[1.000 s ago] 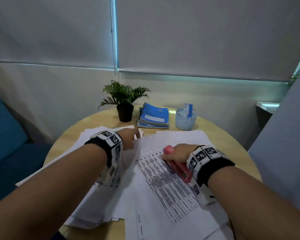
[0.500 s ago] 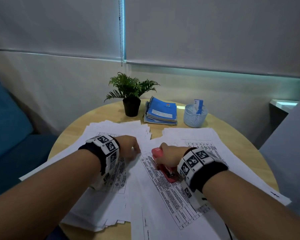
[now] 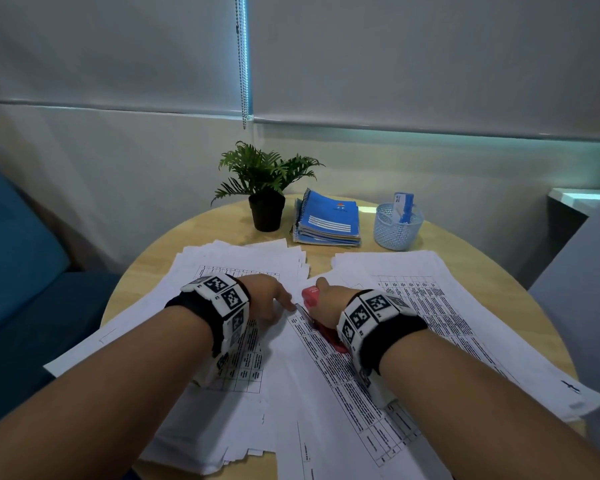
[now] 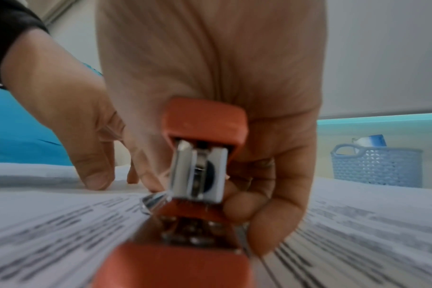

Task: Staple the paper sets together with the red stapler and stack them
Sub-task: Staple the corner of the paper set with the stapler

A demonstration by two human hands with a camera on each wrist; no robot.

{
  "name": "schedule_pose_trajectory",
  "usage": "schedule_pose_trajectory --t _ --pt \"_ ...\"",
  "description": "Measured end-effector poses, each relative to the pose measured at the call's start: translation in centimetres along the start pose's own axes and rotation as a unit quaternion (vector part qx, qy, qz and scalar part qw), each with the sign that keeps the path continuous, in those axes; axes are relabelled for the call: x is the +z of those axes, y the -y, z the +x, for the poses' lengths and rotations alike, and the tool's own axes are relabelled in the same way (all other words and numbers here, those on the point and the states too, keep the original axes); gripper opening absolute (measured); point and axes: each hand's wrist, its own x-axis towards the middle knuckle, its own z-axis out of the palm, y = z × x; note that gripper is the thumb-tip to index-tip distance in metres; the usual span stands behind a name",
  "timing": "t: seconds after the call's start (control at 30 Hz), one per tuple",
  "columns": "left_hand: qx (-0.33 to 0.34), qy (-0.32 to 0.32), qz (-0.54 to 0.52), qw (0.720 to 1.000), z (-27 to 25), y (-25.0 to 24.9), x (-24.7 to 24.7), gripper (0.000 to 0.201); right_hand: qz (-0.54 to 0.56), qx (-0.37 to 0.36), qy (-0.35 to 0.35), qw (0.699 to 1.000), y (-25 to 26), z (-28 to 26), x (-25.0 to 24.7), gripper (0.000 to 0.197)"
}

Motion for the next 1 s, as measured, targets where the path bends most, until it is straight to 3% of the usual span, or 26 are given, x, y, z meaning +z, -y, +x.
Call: schedule_pose_trajectory --t 0.27,0.5,0.63,0.73,0.83,1.0 --pt "0.013 0.006 0.026 1.000 0.6 0.4 0.2 0.048 -0.036 -0.007 -0.011 0.999 0.3 -0.3 -0.3 0.041" --pt "0.009 0.011 0.032 0.999 0.8 0.4 0.3 0.049 -0.074 0.002 -0.027 0.997 0.5 0.3 0.3 0.051" --pt "0.005 0.008 0.032 0.999 0.9 0.4 0.4 0.050 -0.096 -0.011 -0.034 0.995 -0.3 1.0 0.2 0.040" --pt "0.000 0.003 0.024 1.000 1.0 0.3 0.4 0.051 -0.114 0.005 -0.018 0.993 -0.7 2.2 0.3 0.033" --pt "0.000 0.002 0.034 0.999 1.0 0.3 0.5 0.050 -0.121 0.041 -0.011 0.992 -1.0 4.5 0.4 0.045" --pt "0.000 0.001 0.049 0.999 1.0 0.2 0.5 0.049 -0.125 0.058 0.039 0.990 -1.8 8.3 0.9 0.043"
